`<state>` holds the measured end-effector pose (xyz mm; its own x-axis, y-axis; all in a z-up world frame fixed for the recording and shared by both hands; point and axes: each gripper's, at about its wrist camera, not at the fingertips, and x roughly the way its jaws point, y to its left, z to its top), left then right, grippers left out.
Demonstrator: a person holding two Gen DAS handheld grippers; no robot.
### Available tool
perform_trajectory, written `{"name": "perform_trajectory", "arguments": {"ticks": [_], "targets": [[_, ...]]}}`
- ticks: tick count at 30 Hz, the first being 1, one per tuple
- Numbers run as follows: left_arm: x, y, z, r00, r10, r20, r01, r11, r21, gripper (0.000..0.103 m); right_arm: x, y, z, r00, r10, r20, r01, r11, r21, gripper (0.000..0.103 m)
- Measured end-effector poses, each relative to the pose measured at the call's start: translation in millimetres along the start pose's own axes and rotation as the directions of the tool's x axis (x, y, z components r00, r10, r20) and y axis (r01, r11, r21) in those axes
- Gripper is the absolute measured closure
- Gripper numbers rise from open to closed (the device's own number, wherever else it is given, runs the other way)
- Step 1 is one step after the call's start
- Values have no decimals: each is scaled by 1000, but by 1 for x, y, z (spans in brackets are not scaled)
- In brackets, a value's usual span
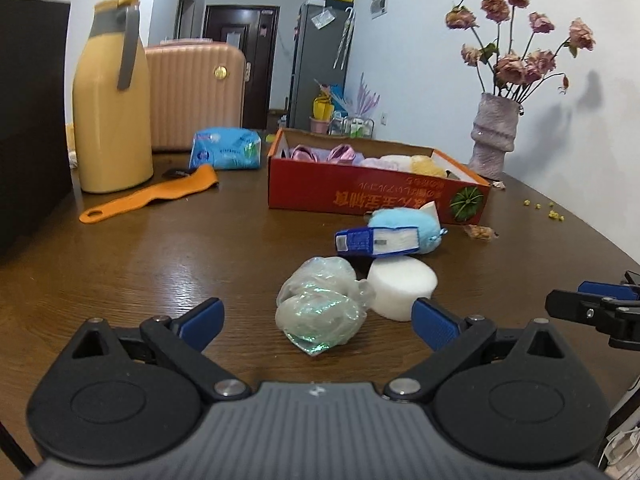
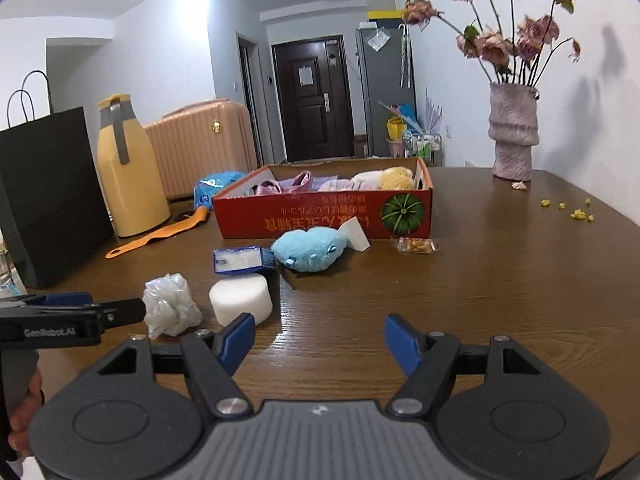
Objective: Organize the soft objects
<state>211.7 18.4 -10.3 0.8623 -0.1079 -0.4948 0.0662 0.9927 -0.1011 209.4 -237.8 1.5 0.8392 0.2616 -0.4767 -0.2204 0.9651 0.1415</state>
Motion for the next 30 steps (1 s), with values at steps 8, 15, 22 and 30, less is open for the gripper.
{"name": "perform_trajectory", "arguments": {"ticks": [8,15,22,30], "targets": [[30,10,10,999,-23,-25,21,998,-54,4,39,5,18,999,39,-6,-39,999,-10,34],[67,13,74,975,-223,21,224,972,-66,8,102,-15,55,999,52,-13,-51,996,67,36],[193,1,118,886,-392,-246,356,917,-182,29,178,-39,71,991,90,-99,-63,968,243,51],[244,9,116,802,-491,-341,395,863,-315,60,205,-54,63,972,220,-76,-176,909,379,68]]}}
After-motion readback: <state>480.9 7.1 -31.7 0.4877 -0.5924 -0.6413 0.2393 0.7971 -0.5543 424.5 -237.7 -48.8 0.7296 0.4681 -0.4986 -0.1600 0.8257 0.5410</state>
